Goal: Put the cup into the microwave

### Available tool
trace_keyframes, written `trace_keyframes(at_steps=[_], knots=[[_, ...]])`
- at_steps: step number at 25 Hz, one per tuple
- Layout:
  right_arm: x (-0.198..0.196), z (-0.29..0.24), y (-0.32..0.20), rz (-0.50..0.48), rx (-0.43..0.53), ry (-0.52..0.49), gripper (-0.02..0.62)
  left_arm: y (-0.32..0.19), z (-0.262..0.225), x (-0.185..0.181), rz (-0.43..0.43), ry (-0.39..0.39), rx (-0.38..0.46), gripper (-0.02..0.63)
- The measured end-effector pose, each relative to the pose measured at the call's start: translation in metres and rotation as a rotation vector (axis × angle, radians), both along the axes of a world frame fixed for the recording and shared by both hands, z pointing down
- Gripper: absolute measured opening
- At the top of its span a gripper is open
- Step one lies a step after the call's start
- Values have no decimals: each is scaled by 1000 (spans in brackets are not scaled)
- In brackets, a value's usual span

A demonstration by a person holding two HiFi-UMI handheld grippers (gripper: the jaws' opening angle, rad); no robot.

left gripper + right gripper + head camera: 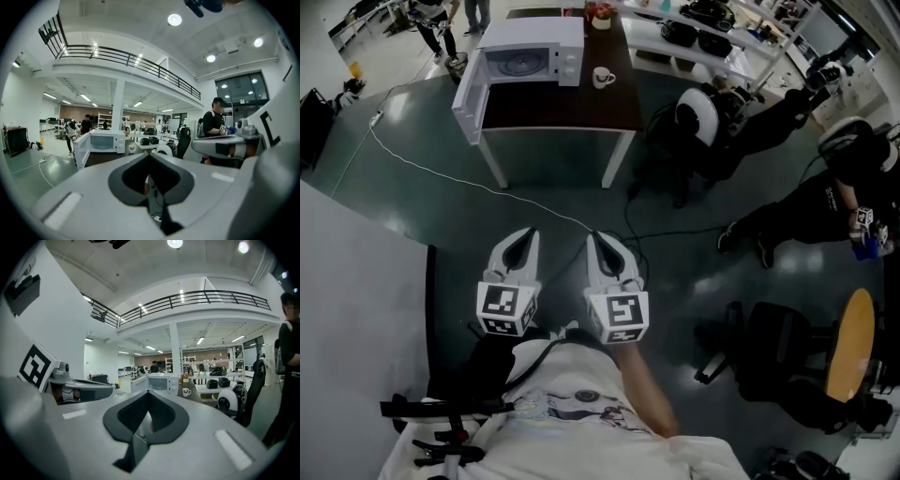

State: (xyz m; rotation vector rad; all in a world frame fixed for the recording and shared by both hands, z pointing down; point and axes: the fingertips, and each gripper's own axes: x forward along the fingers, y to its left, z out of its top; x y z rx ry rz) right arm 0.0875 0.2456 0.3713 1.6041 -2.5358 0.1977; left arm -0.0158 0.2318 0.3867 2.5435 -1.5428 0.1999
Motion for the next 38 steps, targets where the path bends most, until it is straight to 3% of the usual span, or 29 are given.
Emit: trace_keyframes(at_steps=[5, 14, 27, 38], knots=[[17, 12, 4, 4, -36, 2, 0, 5, 12, 11, -10, 12, -28, -2], [13, 22, -14, -3, -62, -11, 0, -11, 16, -7, -43, 8, -46, -2], [-11, 13, -108, 73, -48, 13, 1, -121, 3, -30, 14, 61, -16, -2], [-35, 23, -153, 82, -96, 41, 2, -166, 18, -51, 31, 90, -77, -2]])
